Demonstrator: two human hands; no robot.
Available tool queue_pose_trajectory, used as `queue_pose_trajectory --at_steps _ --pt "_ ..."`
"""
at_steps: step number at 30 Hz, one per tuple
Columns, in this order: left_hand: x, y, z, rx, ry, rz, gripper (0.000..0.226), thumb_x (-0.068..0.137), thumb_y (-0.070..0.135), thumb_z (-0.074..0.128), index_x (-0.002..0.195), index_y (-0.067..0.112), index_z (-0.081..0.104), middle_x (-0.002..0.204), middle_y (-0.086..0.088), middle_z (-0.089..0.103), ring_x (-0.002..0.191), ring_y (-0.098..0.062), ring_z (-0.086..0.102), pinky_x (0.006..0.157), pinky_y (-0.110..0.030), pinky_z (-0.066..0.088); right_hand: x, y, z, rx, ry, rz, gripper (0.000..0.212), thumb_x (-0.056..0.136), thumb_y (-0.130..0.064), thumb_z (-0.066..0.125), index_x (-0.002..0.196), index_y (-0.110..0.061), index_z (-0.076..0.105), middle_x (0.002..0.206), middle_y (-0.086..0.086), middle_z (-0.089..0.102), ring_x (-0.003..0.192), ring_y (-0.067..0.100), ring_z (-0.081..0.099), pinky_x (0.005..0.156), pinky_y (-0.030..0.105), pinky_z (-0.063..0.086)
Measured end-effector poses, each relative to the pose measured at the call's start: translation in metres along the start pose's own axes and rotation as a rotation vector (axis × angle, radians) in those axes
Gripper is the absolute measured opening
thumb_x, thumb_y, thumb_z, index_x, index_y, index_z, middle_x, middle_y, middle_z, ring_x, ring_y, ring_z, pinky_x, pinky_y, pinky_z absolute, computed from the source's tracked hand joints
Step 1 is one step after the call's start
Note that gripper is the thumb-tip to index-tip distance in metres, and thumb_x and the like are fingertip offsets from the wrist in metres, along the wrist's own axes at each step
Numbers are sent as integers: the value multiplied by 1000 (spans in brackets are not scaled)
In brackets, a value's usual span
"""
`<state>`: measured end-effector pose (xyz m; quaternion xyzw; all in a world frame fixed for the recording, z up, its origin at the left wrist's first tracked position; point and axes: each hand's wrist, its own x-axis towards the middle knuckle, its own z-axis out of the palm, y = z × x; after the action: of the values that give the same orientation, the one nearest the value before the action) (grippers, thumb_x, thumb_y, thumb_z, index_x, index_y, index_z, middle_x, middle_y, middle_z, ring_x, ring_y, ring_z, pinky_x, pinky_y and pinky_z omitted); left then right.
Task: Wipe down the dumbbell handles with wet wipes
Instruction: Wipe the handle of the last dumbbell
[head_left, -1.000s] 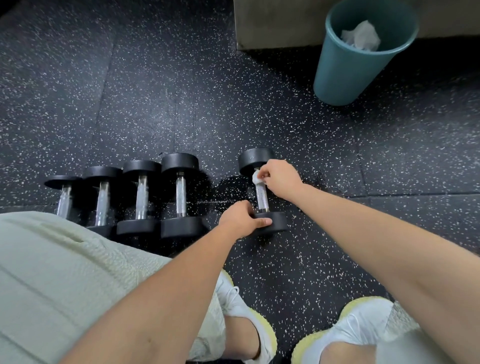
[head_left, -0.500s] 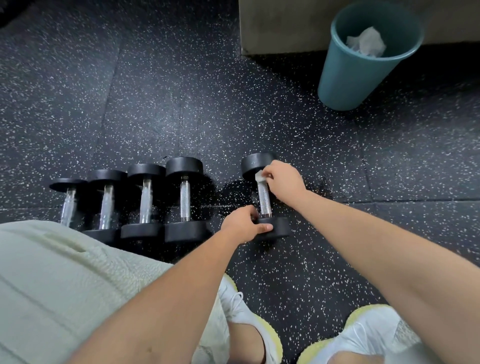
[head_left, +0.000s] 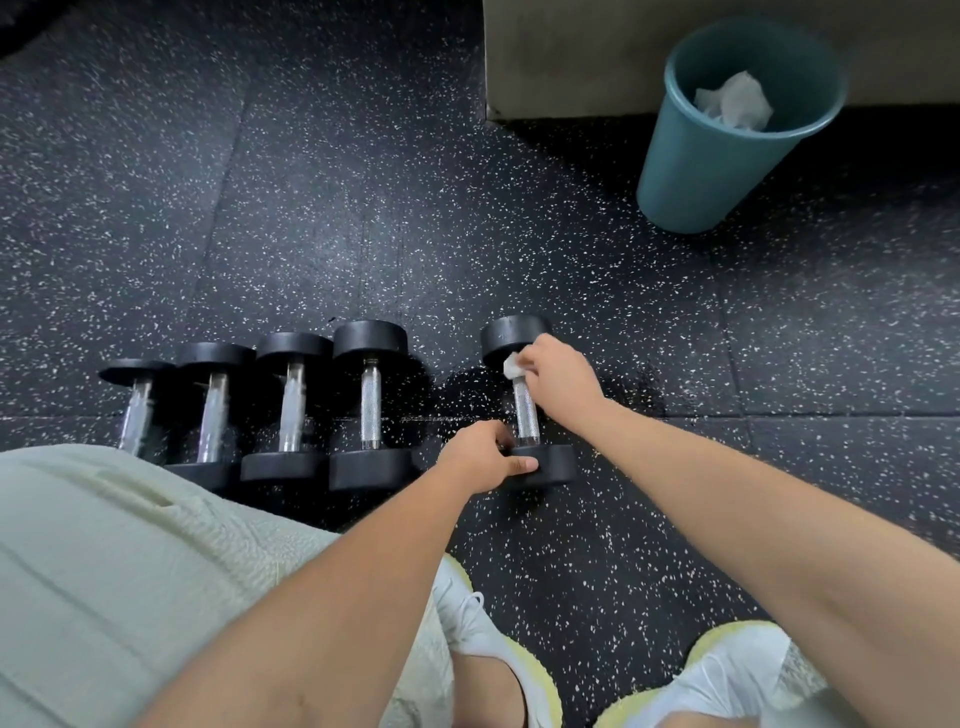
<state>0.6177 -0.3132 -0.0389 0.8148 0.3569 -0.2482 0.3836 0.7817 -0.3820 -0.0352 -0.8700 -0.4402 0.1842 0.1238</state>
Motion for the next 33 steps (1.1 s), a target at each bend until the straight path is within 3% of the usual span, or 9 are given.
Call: queue_pose_trajectory --at_steps 7,12,18,22,26,28,31,33 --pt "2 -11 2 -31 9 -4 54 81 58 80 120 24 66 114 3 69 104 -22 65 93 -40 54 -12 3 8 19 -73 16 15 91 -11 57 95 -19 70 101 2 59 87 29 62 74 37 49" --pt "-2 -13 4 -53 30 15 52 81 56 81 120 24 68 114 2 71 104 -21 66 95 -42 55 -32 18 -9 -13 -425 -120 21 84 -11 64 91 -27 76 94 -11 73 89 14 66 74 27 50" --pt "-4 -8 2 -21 37 27 52 84 55 78 124 24 65 115 4 69 103 -20 64 89 -35 52 -16 8 -3 148 -168 49 19 85 -20 60 98 -29 70 93 -8 68 85 18 63 76 34 52" --pt "-4 -7 -1 -54 -3 -36 51 79 57 79 117 25 67 110 6 70 101 -19 65 93 -38 55 -29 6 8 112 -267 -2 16 86 -17 61 88 -32 64 87 -13 62 84 17 62 70 32 46" --pt "-5 -1 -5 -143 -6 -89 57 68 72 79 92 22 65 86 7 68 83 -15 64 71 -32 48 -35 12 -3 148 -442 -42 24 80 -8 66 78 -32 70 81 -14 70 80 10 65 71 28 51" --pt "-8 1 -5 -70 8 -81 65 63 82 75 91 24 62 84 8 68 82 -14 64 66 -32 45 -24 9 -13 217 -355 -3 23 77 -8 67 80 -29 76 80 -14 72 77 6 66 71 27 52" --pt "-5 -2 -3 -8 14 -77 68 64 86 73 95 26 61 86 7 68 84 -13 63 66 -32 46 -2 1 -18 254 -78 99 21 84 -13 64 87 -29 76 90 -13 69 81 10 63 72 30 52" --pt "-3 -6 -5 -26 3 -65 67 66 84 73 96 25 61 88 7 67 85 -13 63 68 -33 47 2 -6 -9 210 -50 107 19 87 -15 63 88 -30 75 96 -10 67 85 14 62 74 32 52"
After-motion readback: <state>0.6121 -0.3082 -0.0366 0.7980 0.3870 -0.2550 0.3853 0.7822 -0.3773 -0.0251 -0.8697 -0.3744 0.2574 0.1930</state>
